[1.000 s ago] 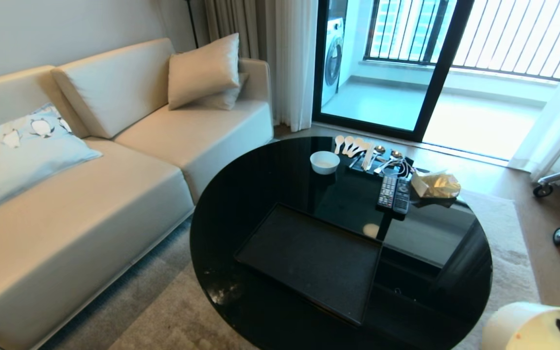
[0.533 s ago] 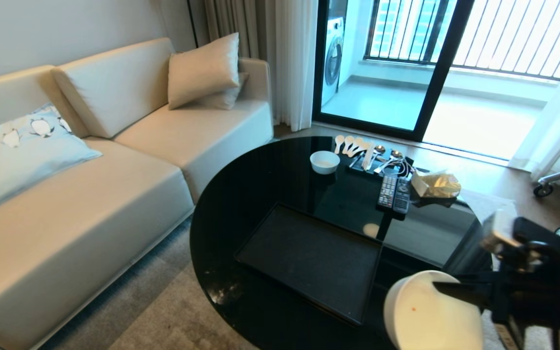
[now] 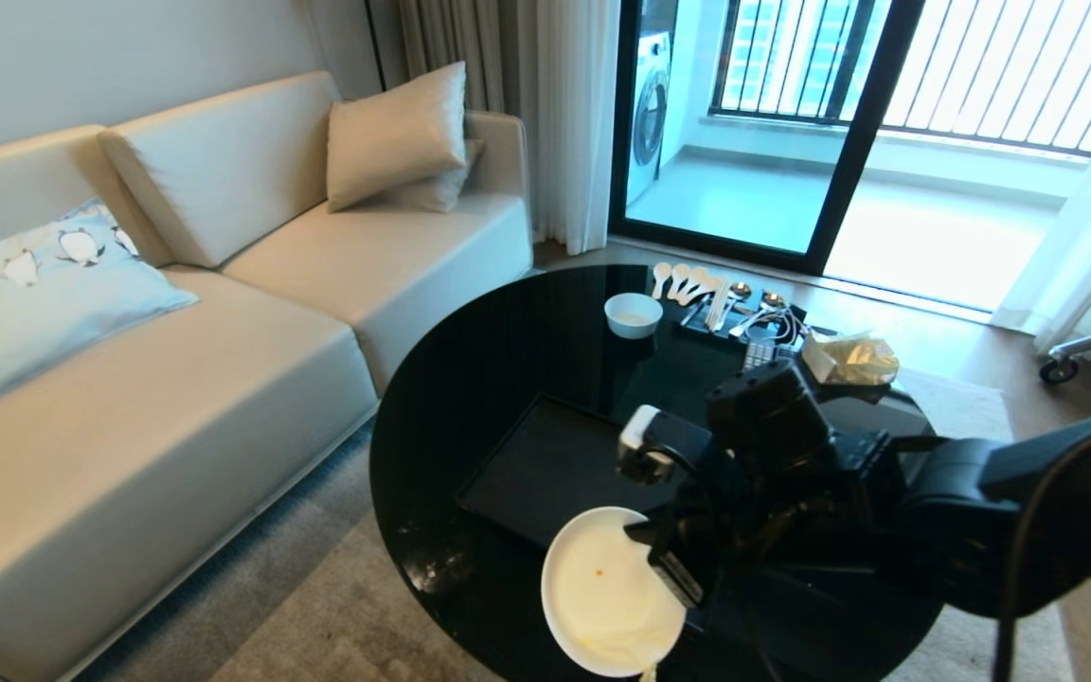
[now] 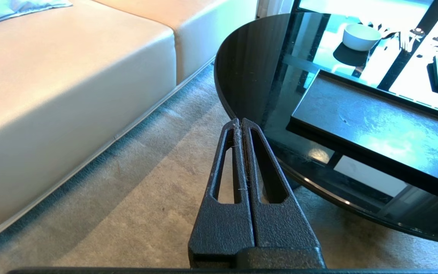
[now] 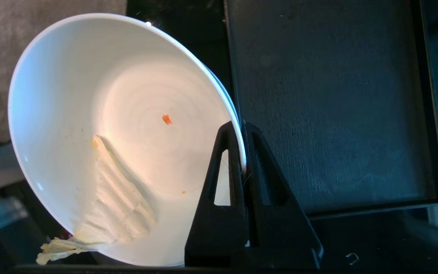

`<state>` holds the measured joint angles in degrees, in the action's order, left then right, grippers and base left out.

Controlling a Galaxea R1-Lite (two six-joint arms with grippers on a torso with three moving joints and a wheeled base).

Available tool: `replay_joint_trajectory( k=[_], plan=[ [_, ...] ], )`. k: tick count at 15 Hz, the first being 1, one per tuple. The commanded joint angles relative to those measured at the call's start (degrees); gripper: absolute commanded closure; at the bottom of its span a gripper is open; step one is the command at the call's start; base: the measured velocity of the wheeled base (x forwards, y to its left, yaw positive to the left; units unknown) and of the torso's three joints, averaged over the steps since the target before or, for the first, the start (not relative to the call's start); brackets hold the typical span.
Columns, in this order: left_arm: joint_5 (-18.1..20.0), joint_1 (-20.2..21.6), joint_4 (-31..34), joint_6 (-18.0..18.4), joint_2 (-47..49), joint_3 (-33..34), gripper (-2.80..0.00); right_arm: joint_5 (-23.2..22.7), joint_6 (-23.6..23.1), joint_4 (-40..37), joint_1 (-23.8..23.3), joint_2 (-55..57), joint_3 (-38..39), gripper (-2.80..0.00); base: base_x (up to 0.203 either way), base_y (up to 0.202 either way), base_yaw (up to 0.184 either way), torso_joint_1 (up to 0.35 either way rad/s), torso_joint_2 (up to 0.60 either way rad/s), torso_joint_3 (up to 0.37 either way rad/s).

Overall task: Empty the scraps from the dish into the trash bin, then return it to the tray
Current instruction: Put the bowl back to the table

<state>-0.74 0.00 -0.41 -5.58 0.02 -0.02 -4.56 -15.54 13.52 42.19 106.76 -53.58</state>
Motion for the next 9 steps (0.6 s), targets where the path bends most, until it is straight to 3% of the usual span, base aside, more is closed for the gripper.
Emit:
replay_joint_trajectory(
  k=[1,6,9],
  plan=[
    [-0.05,0.0,-0.02,-0.04,-0.02,0.02,0.0,4.26,9.59,-0.47,2.15,9.81,-7.58,0.0,0.0,0.0,0.0,0.0,0.0,0.0],
    [-0.05,0.0,-0.02,-0.04,-0.02,0.02,0.0,11.37,32.15,-9.96,2.81,17.88,-23.99,0.0,0.0,0.0,0.0,0.0,0.0,0.0],
    [-0.05,0.0,-0.02,-0.04,-0.02,0.02,0.0,17.31,40.02,-15.39,0.54,20.26,-26.83,0.0,0.0,0.0,0.0,0.0,0.0,0.0]
  ],
)
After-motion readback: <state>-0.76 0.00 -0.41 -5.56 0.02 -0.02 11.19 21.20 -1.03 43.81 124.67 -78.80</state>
